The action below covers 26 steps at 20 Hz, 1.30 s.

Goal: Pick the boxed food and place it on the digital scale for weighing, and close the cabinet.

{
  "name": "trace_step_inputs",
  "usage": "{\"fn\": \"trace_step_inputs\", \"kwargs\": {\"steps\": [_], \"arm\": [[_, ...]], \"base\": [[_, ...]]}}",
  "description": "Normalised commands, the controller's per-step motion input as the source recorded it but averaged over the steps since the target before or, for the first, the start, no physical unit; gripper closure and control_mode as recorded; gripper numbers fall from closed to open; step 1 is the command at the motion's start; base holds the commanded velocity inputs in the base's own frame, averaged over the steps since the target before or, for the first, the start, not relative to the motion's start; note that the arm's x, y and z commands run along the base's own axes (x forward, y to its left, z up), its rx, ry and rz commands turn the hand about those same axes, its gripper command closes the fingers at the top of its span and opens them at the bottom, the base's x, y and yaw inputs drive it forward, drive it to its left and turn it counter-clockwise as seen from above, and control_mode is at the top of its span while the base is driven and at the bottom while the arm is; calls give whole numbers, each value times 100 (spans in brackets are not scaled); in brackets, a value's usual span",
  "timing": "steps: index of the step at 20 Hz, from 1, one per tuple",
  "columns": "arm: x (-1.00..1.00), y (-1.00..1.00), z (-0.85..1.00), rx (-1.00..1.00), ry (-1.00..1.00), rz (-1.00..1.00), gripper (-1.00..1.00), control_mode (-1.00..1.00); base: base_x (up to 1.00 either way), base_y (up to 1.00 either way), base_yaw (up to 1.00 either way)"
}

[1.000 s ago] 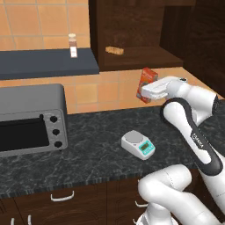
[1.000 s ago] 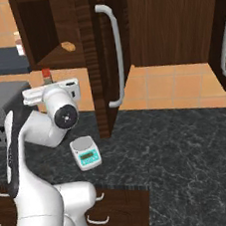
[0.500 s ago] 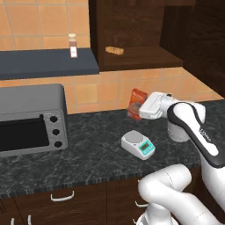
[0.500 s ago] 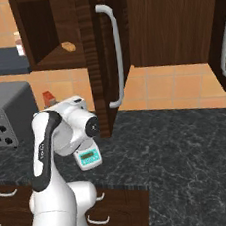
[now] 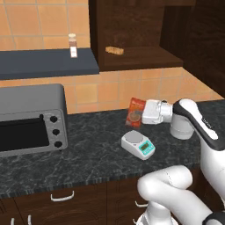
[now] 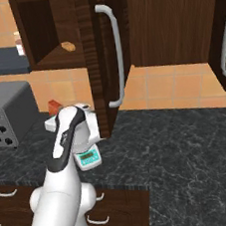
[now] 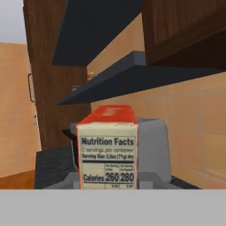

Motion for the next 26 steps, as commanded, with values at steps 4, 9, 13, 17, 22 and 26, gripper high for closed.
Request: {"fn": "trace_step_inputs", "kwargs": {"steps": [4, 9, 13, 17, 22, 26], "arm": [[0, -16, -47, -2, 0, 4, 100, -100], [-5, -39, -16, 0, 1, 1, 100, -100], [-23, -32, -18, -3, 0, 0, 100, -100], [0, -2, -19, -9, 3, 0, 100, -100], [0, 3, -11, -7, -4, 0, 100, -100], [0, 14, -29, -7, -1, 0, 100, -100]], "base": [[0, 0, 0], [0, 0, 0], [0, 0, 0], [0, 0, 0], [0, 0, 0], [0, 0, 0]]}}
